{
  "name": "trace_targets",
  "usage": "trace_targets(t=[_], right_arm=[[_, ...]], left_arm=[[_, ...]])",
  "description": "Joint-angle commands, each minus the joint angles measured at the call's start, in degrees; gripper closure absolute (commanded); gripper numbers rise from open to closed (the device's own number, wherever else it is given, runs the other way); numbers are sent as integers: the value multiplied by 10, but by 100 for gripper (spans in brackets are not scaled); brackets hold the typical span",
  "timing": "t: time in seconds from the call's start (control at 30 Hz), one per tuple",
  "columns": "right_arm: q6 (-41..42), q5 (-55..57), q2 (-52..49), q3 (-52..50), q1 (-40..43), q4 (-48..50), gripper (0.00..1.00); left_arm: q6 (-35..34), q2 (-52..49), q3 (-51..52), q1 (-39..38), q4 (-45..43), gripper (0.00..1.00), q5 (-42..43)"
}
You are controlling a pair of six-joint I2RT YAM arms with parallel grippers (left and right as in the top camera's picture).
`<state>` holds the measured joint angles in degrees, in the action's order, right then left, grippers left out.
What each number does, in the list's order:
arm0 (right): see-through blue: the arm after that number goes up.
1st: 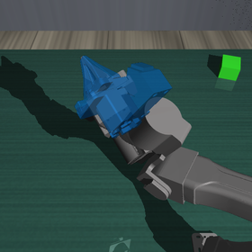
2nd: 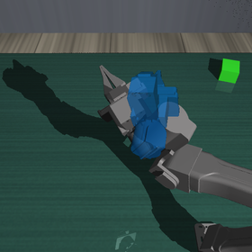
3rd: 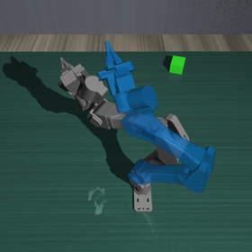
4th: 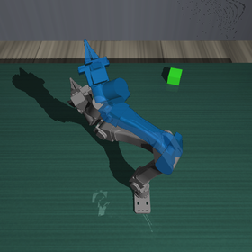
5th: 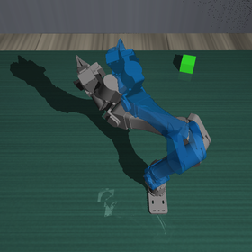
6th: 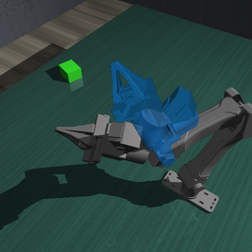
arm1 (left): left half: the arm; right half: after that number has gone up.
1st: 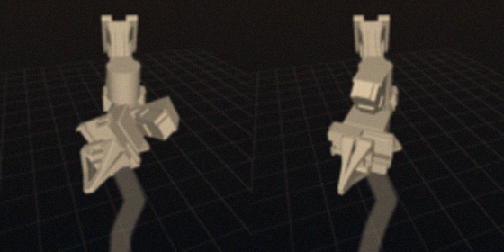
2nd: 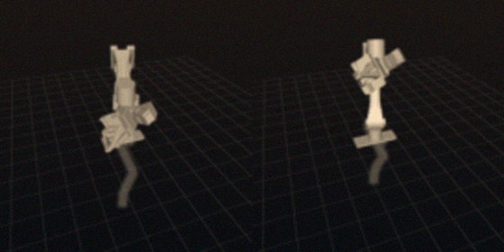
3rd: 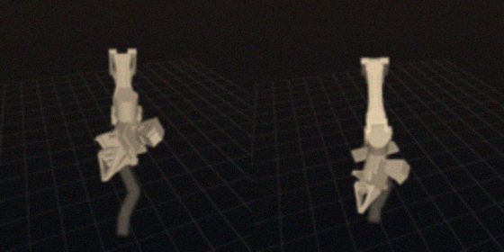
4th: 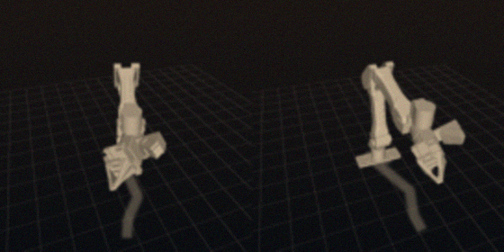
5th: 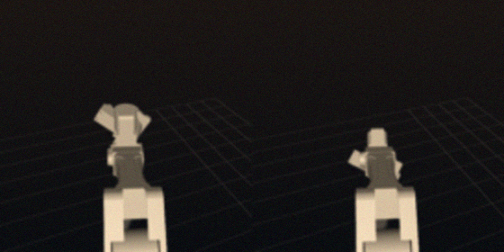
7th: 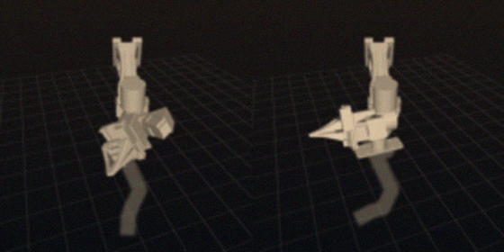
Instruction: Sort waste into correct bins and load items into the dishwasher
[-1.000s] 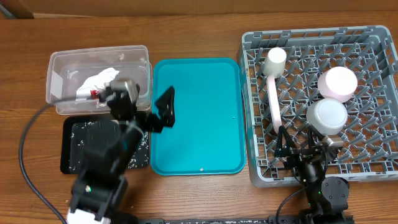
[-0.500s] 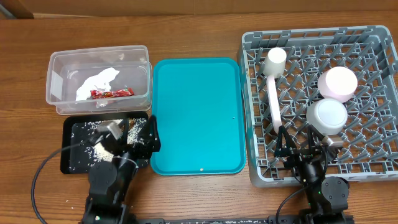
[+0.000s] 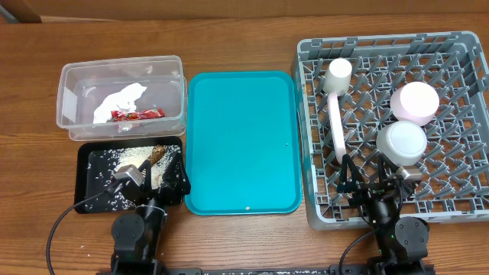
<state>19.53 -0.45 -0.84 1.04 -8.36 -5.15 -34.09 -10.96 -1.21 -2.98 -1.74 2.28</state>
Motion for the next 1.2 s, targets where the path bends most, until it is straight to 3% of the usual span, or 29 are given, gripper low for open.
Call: trace_targets(t=[0.0,0.33,0.43,1.17], right_arm=[[5,4,6,-6,-4,3,0],[5,4,6,-6,-4,3,0],[5,4,6,-6,-4,3,0],[5,4,6,-6,-4,3,0]], left_arm=[[50,22,9,5,19,0,-19],[313,84,9,5,62,0,-19],[351,109,9,5,60,0,-19],[354,107,9,4,62,0,-16]])
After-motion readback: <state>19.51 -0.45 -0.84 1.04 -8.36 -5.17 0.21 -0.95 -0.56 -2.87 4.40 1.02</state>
